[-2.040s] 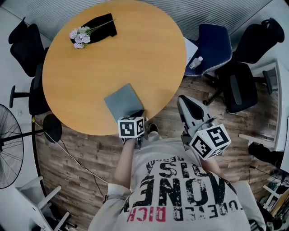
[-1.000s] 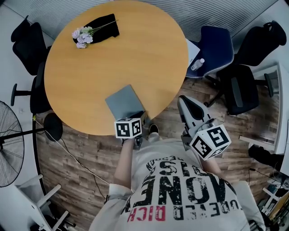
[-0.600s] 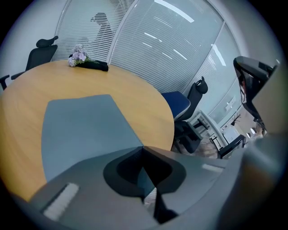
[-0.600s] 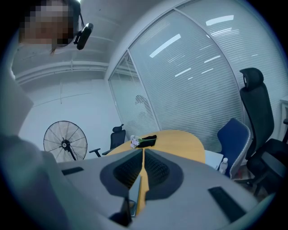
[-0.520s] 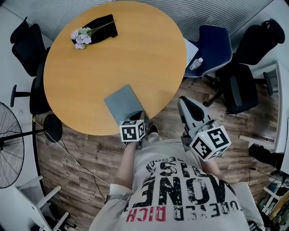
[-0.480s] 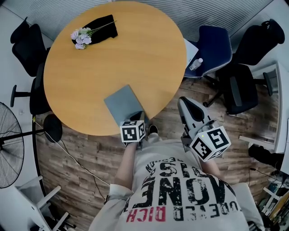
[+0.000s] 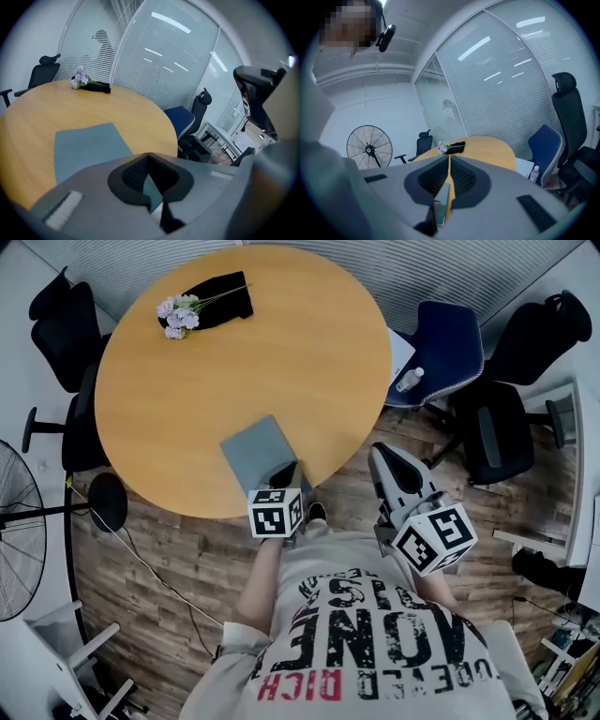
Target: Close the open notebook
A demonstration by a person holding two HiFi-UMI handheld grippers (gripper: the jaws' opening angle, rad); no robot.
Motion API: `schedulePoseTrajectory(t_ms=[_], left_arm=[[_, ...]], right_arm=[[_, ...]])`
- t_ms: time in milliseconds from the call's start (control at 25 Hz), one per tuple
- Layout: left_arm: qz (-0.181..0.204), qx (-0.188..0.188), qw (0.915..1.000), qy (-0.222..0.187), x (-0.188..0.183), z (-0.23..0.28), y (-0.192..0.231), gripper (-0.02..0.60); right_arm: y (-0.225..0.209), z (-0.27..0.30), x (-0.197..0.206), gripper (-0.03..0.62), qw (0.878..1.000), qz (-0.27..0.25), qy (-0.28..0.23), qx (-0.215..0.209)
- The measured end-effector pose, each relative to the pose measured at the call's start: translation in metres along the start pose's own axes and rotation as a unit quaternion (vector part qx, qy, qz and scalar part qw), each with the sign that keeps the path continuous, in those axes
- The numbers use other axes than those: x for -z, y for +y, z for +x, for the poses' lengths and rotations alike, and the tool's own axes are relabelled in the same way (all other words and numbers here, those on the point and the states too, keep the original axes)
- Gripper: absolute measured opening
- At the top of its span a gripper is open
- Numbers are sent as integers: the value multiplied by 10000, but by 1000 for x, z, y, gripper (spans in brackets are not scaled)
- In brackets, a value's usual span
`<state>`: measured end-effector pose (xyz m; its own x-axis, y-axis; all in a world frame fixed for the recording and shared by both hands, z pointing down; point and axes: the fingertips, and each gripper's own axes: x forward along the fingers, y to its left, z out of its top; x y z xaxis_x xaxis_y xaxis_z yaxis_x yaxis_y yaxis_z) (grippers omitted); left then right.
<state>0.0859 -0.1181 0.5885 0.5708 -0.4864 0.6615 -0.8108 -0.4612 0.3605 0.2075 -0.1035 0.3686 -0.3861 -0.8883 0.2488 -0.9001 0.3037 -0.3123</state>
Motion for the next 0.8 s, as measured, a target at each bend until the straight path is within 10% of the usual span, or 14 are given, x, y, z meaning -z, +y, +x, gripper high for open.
schedulePoseTrajectory(t_ms=[800], left_arm=[[493, -264, 9790, -1961, -114, -99, 1, 11]], right_arm=[[51, 12, -1, 20, 9980, -353, -10, -524]])
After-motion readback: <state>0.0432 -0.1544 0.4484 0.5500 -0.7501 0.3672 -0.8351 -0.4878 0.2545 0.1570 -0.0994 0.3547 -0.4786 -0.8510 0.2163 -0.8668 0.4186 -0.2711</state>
